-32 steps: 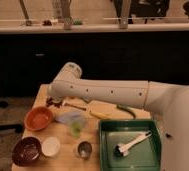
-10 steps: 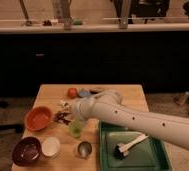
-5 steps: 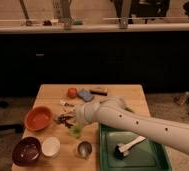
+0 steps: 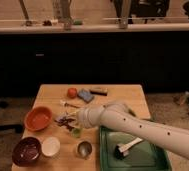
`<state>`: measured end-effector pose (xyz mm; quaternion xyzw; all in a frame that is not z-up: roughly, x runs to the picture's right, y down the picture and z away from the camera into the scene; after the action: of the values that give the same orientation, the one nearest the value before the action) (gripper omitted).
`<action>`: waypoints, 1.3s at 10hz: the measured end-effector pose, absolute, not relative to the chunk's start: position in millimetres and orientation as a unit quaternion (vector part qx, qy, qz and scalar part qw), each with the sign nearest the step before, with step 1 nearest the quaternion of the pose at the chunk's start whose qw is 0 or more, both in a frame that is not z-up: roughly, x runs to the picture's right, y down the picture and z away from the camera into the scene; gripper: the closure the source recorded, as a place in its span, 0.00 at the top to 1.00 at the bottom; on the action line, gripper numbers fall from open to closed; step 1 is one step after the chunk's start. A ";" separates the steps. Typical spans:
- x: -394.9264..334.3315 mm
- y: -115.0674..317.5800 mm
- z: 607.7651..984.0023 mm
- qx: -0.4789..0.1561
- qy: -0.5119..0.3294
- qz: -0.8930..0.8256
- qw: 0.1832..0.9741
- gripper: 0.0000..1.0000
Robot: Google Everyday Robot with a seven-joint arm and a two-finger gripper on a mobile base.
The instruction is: Place grapes in plastic cup
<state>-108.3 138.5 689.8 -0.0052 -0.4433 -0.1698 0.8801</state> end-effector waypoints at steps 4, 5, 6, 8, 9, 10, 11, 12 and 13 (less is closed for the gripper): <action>-99.0 144.6 694.4 -0.007 -0.447 -0.153 0.881 0.00; -97.6 146.0 696.4 -0.008 -0.448 -0.151 0.881 0.00; -96.4 147.7 699.8 -0.011 -0.449 -0.147 0.881 0.00; -95.2 149.9 704.5 -0.014 -0.452 -0.140 0.881 0.00; -94.3 150.6 707.2 -0.015 -0.454 -0.136 0.880 0.00; -93.6 151.1 710.1 -0.016 -0.457 -0.132 0.880 0.00; -92.8 151.2 712.4 -0.016 -0.459 -0.131 0.879 0.00; -91.5 151.2 714.5 -0.016 -0.462 -0.129 0.877 0.00; -91.2 150.6 714.3 -0.015 -0.462 -0.129 0.877 0.00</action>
<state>-91.2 150.6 714.3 -0.0154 -0.4623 -0.1287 0.8772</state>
